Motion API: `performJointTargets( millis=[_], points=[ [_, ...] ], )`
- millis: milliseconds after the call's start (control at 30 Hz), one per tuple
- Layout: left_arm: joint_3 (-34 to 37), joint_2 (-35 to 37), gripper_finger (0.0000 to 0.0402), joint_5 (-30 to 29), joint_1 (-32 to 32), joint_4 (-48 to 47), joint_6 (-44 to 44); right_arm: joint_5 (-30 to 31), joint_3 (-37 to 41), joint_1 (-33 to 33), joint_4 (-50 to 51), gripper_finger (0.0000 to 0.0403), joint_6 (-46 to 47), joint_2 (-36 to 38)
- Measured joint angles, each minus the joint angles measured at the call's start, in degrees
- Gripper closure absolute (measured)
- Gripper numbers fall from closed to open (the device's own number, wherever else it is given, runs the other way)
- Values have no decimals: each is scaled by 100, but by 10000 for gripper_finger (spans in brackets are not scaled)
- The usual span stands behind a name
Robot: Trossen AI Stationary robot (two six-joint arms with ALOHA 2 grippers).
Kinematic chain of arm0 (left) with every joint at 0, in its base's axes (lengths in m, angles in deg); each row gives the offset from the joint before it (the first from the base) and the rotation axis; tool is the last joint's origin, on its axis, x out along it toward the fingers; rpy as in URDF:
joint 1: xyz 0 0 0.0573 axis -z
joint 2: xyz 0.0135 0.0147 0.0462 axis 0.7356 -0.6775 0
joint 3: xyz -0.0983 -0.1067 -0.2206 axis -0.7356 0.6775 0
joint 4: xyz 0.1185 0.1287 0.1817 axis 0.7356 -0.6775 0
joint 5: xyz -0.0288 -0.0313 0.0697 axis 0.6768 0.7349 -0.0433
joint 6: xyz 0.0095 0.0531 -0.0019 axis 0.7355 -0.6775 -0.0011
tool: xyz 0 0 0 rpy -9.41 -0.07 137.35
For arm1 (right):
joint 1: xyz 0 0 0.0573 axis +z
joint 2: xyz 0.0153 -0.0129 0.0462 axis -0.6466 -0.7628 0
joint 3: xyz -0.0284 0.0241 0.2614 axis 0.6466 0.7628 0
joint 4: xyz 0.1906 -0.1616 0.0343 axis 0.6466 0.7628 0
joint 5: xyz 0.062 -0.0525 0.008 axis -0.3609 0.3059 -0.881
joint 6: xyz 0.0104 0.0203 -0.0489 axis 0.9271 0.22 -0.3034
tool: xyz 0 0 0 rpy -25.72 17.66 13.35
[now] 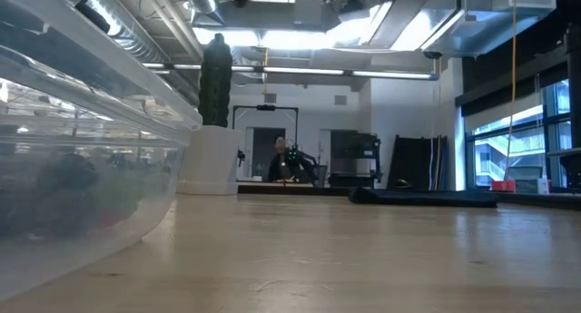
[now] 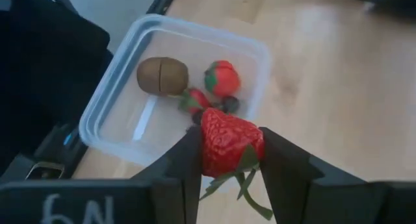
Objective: Pick and placing Produce into tupperware
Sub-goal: Put the strawberry in the transparent bin
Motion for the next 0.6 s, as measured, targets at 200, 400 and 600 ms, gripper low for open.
performJointTargets(
  millis=[200, 400, 600],
  points=[
    [0, 2, 272, 0, 0, 0, 3, -529, -1193, 257, 83, 271, 0, -1187],
    [0, 1, 272, 0, -1, 0, 15, -831, -1895, 565, 135, 271, 37, -1920],
    [0, 1, 272, 0, 0, 0, 166, -813, -1991, 619, 55, 270, 155, -2205]
  ],
)
